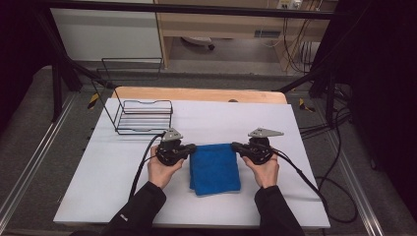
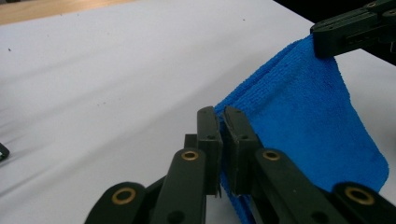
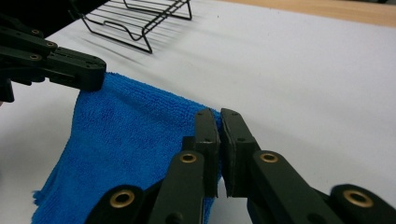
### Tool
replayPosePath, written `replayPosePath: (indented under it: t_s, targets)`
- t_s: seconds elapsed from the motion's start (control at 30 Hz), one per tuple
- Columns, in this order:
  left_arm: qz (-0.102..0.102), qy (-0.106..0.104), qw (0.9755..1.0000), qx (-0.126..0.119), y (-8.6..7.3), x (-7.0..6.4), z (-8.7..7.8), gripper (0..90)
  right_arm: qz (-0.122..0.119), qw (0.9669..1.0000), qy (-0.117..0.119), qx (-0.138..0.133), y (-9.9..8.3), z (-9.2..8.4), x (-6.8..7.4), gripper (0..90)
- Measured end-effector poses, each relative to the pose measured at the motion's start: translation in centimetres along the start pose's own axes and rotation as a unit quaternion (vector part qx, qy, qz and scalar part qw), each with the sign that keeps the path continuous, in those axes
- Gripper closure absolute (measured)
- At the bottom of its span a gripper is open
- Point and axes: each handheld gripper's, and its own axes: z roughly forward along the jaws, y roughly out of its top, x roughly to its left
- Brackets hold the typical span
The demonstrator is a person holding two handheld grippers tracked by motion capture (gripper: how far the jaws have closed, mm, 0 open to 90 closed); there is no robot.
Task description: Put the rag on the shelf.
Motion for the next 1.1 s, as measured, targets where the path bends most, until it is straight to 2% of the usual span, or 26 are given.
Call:
replayPosePath:
  t_s: [0.33,0.67,1.1]
  targets:
    - [0.009,-0.002,0.9994,-0.034,1.2,-0.5,-1.8,85.6,-0.017,0.9994,-0.004,-0.031,1.1,-1.7,1.1,86.6]
    - [0.036,0.007,0.9974,-0.062,2.6,-1.3,-3.7,85.7,-0.030,0.9973,-0.010,-0.067,2.2,-2.9,2.0,86.6]
    - [0.035,0.012,0.9946,-0.096,3.3,-1.3,-5.5,85.7,-0.049,0.9918,-0.017,-0.117,3.2,-3.9,3.5,86.6]
